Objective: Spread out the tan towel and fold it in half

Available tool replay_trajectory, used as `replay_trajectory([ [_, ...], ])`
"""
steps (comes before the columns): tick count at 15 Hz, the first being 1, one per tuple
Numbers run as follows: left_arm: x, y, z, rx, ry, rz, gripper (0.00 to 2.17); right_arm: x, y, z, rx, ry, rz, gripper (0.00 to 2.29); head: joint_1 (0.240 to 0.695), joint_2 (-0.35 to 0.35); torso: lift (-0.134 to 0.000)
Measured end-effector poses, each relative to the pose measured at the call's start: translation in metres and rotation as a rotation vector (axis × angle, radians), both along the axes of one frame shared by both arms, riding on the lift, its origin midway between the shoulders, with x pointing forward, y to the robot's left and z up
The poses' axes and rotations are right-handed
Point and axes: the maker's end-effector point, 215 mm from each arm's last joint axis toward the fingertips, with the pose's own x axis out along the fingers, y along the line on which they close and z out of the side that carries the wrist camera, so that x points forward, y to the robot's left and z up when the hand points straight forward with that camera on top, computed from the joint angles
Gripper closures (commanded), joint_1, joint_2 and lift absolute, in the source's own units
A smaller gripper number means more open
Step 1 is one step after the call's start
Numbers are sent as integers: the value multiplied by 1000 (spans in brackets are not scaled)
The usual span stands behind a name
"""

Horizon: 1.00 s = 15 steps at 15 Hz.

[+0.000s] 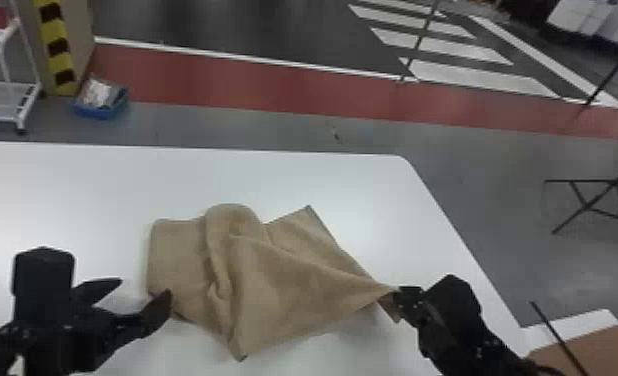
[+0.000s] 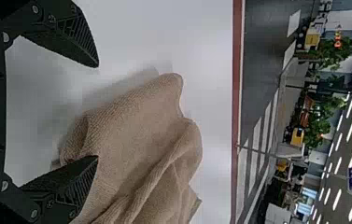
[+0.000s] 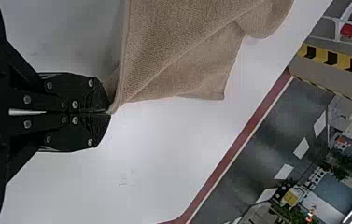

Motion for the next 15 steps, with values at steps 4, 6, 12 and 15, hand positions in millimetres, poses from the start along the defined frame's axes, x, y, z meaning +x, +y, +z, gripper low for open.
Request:
replay_trajectory([
  [4,-1,-19,-8,-7,18,-51,1791,-2,-2,-5,-1,11,-6,1764,695,-350,-124],
  [6,-1,-21,-4,-17,14,-55,2142,-1,-4,-6,-1,12,-8,1764,695,-350,-124],
  [12,-9,-28,39,-92,-57,-93,2142,2,-5,-10,1,14,-13,1764,695,-350,-124],
  [15,-5,-5,71,-107,-103,-75,2142,13,-13,-1,-8,-13,-19,1764,695,-350,-124],
])
